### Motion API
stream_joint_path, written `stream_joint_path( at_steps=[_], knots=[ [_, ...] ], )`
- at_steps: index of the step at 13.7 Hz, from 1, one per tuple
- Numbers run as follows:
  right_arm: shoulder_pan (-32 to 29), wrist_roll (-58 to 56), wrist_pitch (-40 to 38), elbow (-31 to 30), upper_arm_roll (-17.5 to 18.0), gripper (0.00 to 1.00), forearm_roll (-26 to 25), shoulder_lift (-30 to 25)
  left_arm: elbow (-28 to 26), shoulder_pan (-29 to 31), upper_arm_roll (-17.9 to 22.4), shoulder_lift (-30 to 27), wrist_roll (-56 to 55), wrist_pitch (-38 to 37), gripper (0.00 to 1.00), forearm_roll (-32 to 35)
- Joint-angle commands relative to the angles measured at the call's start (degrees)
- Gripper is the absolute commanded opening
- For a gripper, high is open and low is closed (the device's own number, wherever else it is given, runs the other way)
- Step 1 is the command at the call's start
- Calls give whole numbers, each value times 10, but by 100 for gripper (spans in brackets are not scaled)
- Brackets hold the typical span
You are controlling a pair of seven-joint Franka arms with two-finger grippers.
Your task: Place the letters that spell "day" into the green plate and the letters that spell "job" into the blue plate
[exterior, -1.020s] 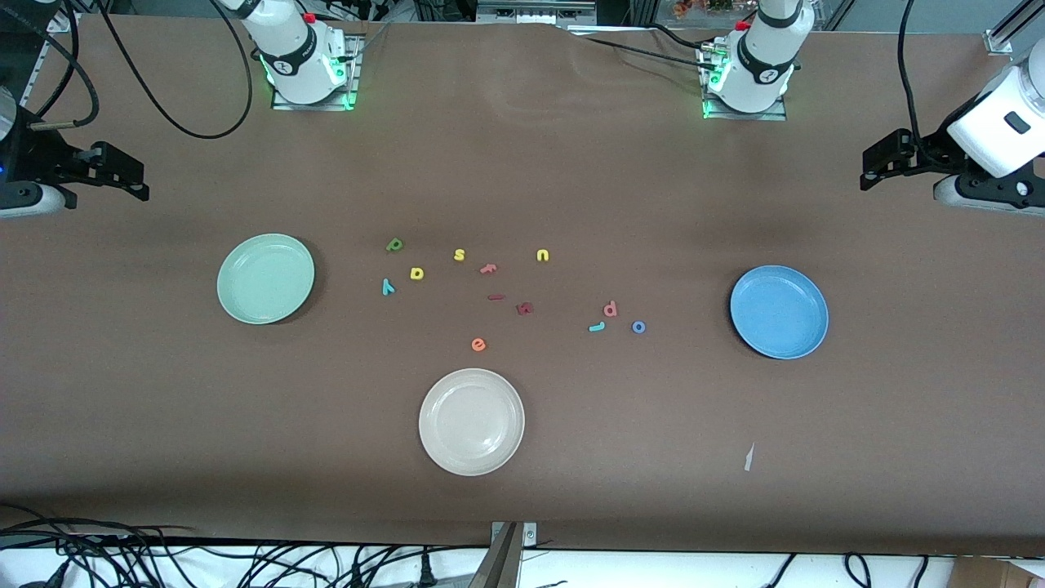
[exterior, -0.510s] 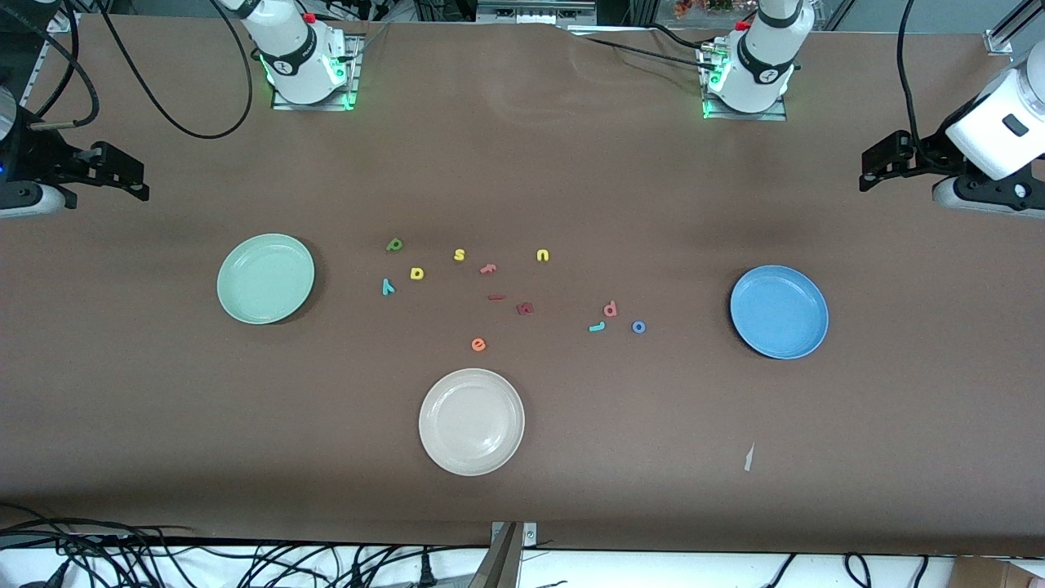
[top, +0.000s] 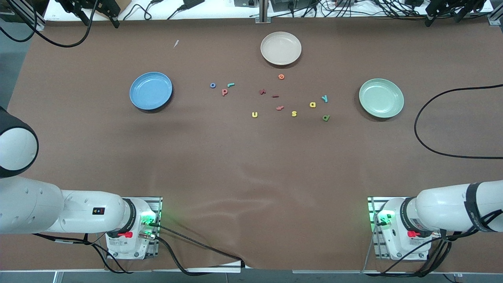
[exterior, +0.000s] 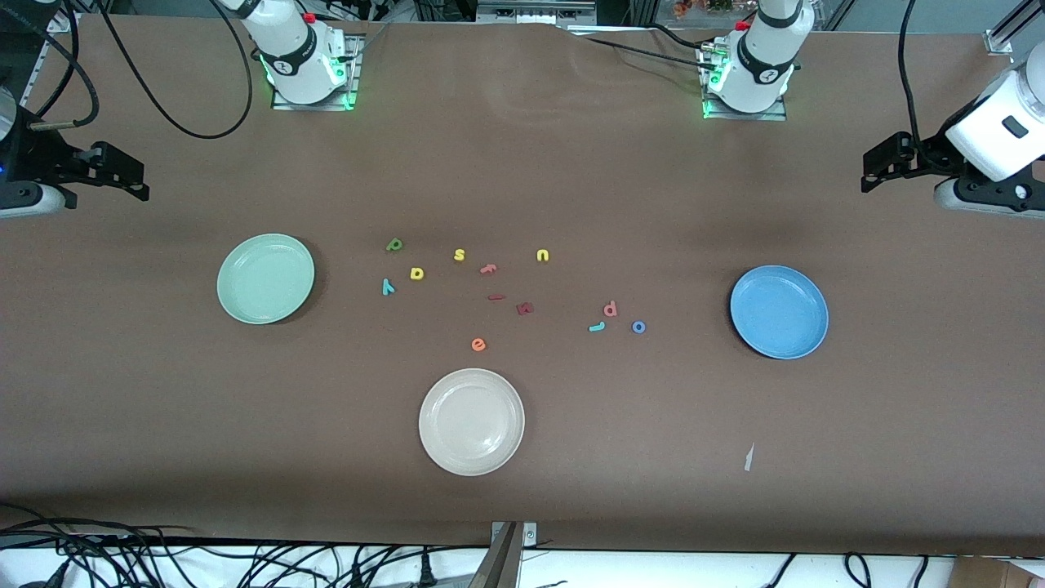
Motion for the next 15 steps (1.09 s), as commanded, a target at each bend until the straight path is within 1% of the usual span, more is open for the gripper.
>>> stream_joint_path(
  at_steps=[1, 5, 14, 15],
  knots=[
    [0, 0, -3, -7, 2, 100, 3, -9, 12, -4, -2, 5, -2, -3, 100, 18],
    [0, 1, -3, -7, 2, 100, 3, -9, 12, -3, -20, 5, -3, -4, 100, 19],
    [0, 1, -3, -7, 2, 100, 4, -9, 13, -4, -20, 6, -3, -3, 100, 11],
    [0, 1, -3, -7, 2, 100, 4, -9, 12, -4, -21, 14, -2, -1, 100, 7]
  ],
)
